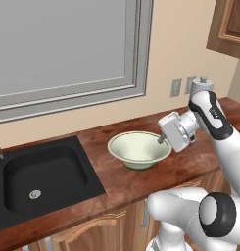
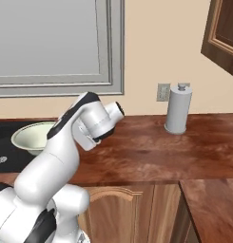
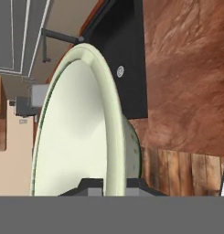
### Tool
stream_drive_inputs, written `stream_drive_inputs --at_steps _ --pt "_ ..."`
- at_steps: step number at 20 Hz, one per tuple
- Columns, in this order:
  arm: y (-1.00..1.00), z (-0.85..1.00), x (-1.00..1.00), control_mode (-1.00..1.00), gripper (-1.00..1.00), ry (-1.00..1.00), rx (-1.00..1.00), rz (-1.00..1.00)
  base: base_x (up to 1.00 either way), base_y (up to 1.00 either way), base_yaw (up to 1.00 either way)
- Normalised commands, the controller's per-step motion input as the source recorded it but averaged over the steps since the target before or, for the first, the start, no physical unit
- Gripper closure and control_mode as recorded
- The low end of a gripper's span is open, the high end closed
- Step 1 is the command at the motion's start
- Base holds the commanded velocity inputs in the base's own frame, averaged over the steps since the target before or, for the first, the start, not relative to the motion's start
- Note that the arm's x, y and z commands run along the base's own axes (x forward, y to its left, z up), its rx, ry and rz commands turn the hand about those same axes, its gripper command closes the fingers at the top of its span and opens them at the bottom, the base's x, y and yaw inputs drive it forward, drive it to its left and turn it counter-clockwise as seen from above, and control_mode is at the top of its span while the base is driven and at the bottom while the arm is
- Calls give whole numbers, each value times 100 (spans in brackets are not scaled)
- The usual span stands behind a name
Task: Pick the cup and bowl from the counter and place them on the counter next to the sink.
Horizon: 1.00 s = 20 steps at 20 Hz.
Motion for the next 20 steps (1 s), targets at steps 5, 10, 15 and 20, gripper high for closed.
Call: stream_drive_inputs --at_steps 5,10,15,20 --pt "0 0 0 100 100 0 0 0 0 0 0" --pt "0 0 0 100 100 0 0 0 0 0 0" --pt "0 0 1 -100 100 0 0 0 0 0 0" --pt "0 0 31 -100 100 3 0 0 0 0 0"
